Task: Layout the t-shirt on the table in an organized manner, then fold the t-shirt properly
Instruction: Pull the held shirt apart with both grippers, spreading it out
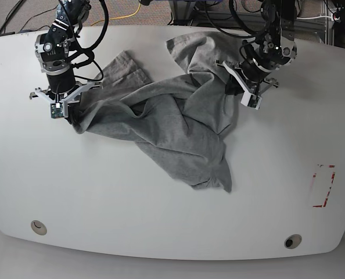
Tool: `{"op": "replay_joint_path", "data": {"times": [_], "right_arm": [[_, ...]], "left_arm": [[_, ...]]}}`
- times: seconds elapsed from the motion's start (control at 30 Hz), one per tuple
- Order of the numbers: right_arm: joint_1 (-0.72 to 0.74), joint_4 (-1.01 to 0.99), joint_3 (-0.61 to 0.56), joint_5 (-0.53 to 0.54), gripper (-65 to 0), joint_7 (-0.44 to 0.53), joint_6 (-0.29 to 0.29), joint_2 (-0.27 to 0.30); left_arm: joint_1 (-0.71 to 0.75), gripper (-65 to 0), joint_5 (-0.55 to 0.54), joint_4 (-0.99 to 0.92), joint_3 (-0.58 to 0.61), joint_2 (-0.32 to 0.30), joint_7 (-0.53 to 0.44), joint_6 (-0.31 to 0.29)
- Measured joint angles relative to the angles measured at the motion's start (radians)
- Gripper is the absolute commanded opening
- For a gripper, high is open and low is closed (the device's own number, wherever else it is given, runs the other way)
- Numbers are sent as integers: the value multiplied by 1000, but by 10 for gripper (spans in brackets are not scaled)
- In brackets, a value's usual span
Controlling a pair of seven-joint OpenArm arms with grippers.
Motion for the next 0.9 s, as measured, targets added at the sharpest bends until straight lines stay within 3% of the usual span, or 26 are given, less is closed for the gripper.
{"op": "replay_joint_path", "data": {"times": [0.4, 0.63, 0.77, 0.9], "right_arm": [[43, -121, 84, 0, -648, -7, 5, 2], [82, -156, 97, 3, -648, -7, 7, 67], [107, -163, 92, 2, -648, -13, 15, 59], [139, -163, 90, 0, -648, -14, 23, 58]], "left_arm": [[164, -650, -6, 60, -19, -68, 4, -8], [159, -649, -18, 62, -131, -74, -6, -15], [114, -647, -14, 60, -152, -83, 4, -19], [62, -647, -27, 61, -161, -144, -11, -30]]}}
